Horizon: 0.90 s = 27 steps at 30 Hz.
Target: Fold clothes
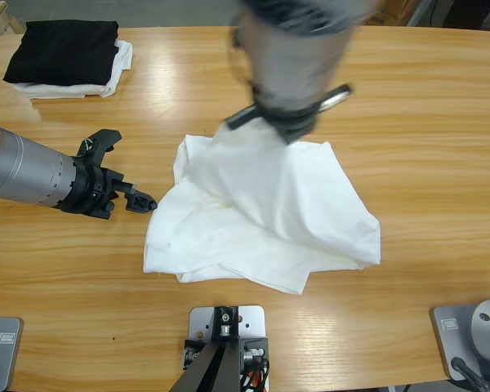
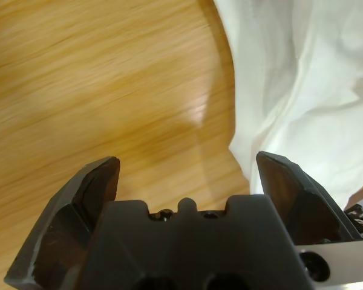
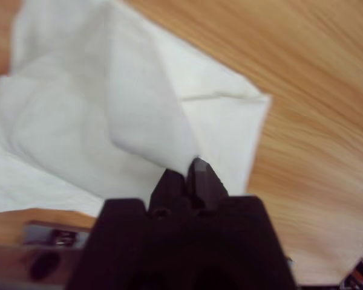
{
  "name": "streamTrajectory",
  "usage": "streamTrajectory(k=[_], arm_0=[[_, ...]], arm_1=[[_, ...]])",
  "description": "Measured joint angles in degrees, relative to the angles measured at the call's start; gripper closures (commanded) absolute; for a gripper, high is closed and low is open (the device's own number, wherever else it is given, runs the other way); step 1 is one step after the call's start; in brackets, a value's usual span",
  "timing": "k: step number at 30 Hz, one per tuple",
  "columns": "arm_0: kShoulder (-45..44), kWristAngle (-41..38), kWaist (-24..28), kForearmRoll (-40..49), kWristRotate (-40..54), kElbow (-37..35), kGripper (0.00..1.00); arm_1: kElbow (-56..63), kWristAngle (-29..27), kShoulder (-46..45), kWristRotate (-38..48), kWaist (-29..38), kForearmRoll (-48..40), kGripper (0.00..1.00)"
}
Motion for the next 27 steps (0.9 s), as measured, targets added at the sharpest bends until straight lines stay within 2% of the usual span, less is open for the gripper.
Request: streamTrajectory(k=[5, 13, 21, 27], arm_0=[[0.0, -0.1, 0.0, 0.0, 0.0, 0.1, 0.119], [0.0, -0.2, 0.0, 0.0, -0.3, 0.3, 0.119], [0.0, -0.3, -0.1, 0.0, -1.0, 0.9, 0.119], [0.0, -0.4, -0.1, 0.0, -1.4, 1.4, 0.119]], arm_1=[[13.9, -7.2, -6.8, 4.6, -7.7, -0.2, 1.000], [30.6, -12.5, -13.7, 11.0, -15.6, -2.0, 1.000], [40.6, -17.8, -15.0, 11.9, -27.7, -3.6, 1.000], [44.3, -19.0, -15.4, 11.9, -34.9, -4.1, 1.000]])
